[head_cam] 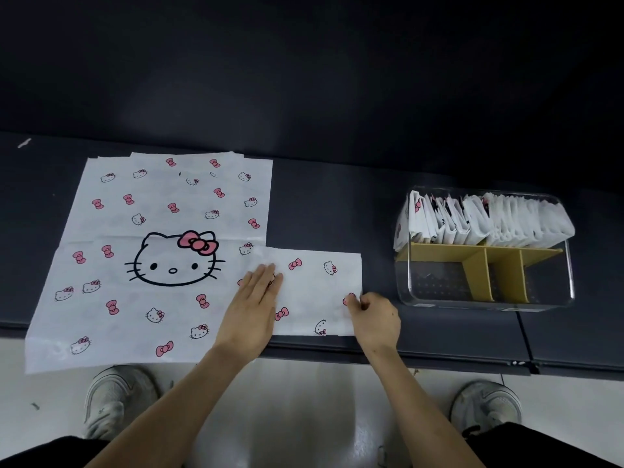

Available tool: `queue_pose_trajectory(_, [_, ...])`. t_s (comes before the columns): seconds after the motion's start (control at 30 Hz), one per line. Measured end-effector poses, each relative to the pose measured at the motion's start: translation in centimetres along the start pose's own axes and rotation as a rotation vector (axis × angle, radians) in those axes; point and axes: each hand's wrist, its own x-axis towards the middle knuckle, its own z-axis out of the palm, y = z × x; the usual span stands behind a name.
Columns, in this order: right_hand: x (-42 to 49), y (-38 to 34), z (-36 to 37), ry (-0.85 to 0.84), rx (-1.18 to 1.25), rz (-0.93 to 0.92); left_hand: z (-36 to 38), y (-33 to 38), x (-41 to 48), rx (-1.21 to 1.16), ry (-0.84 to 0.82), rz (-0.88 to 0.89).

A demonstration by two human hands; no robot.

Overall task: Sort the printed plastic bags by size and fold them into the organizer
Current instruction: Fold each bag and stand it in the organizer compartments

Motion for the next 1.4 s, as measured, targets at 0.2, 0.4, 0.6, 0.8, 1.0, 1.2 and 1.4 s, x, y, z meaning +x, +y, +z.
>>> queue_pose_trajectory(0.2, [-0.7,0.0,-0.2,0.188,-0.067,-0.101,0.1,0.2,-0.3,-0.011,-0.133,-0.054])
queue_pose_trajectory(0.4, [-1.8,-2.2,4.7,0.117,-0.453,-0.701,0.2,0.1,-0.4,-0.023,-0.148,-0.064])
queue_pose_trajectory(0.6, [-0.5,2.7,2.9,-0.011,-0.610,-0.644,0.0,0.2,-0.3,-0.009,-0.172,-0.075])
queue_pose_trajectory(0.8, [0.8,0.2,0.6,0.131,-0.566,-0.660,0.1,0.0,-0.4,-0.020,-0.144,-0.055])
queue_pose_trajectory(1.0, [3.6,-3.5,0.2,-0.077,-0.538,-0.683,-0.1,-2.2,0.6,0.033,-0.146,0.187])
queue_pose_trajectory(1.2, [1.9,-1.0,-1.6,-0.067,-0.453,-0.483,-1.7,-4.2,3.7,0.101,-0.126,0.431])
queue_pose_trajectory(1.4, [-1.8,0.4,-1.4,-0.071,-0.248,-0.334,-1.1,2.1,-3.5,-0.488,0.008,0.225])
